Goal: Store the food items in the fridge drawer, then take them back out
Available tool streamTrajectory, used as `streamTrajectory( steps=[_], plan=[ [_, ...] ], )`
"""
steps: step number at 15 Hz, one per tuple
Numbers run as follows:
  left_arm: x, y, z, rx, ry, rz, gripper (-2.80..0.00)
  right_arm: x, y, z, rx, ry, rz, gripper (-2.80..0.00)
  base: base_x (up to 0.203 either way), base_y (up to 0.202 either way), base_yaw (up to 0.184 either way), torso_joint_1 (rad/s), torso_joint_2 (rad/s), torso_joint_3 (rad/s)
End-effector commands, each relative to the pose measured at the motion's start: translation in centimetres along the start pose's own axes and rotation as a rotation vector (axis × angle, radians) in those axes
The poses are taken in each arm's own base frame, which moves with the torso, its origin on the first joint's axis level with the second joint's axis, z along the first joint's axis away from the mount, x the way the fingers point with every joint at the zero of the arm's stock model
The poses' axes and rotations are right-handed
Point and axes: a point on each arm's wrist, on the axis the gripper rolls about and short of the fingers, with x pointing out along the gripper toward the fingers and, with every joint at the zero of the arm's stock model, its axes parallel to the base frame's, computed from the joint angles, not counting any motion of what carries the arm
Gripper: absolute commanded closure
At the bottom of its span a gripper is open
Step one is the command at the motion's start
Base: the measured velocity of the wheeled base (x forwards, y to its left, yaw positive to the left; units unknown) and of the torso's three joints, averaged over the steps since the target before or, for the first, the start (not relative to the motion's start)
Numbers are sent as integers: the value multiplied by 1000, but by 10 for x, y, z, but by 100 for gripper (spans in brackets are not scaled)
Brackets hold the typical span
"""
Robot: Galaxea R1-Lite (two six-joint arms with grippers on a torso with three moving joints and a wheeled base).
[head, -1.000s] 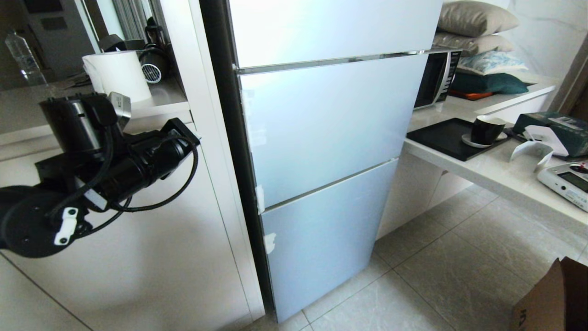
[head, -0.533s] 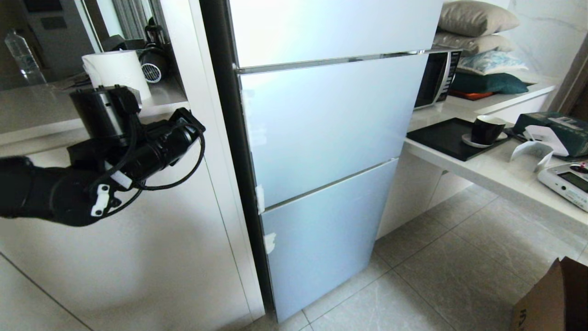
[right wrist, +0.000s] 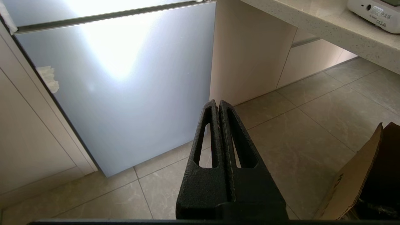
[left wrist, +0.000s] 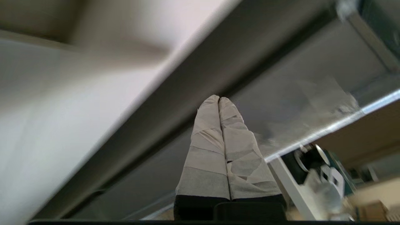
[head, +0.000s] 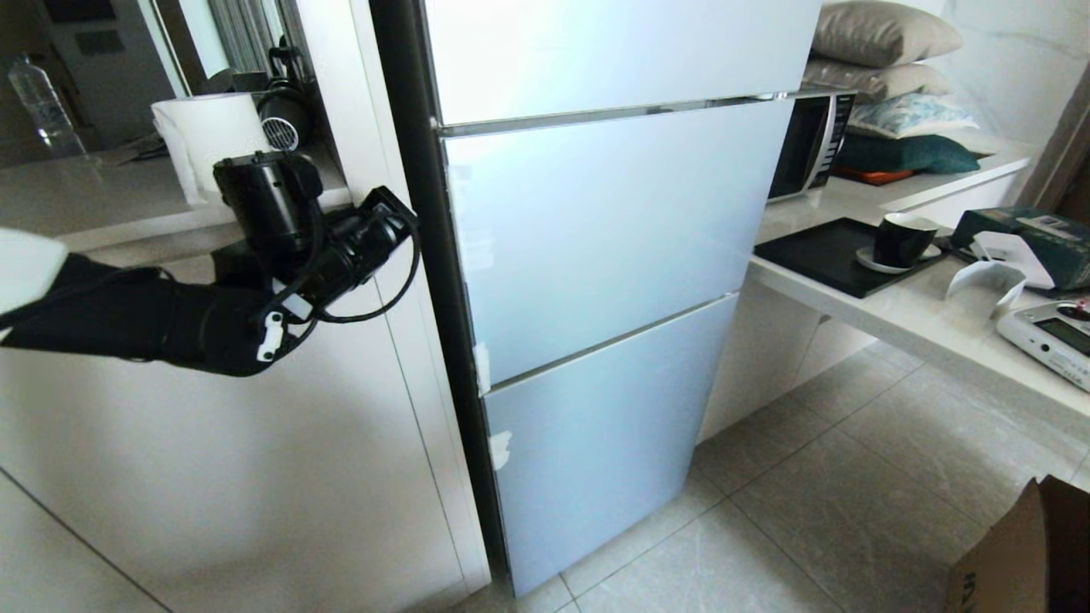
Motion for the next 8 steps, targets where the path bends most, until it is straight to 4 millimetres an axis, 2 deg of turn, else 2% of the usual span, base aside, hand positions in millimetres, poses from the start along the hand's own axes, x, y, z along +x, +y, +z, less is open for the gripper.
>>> streamTrajectory(
  steps=[1, 8],
  plan=[
    [9, -5, -11, -4, 13, -19, 0, 0, 0, 0, -1, 0, 0, 0, 0, 0, 0, 0, 0, 0],
    [34, -8, -28, -10, -9, -19, 0, 0, 0, 0, -1, 0, 1, 0, 0, 0, 0, 0, 0, 0]
  ],
)
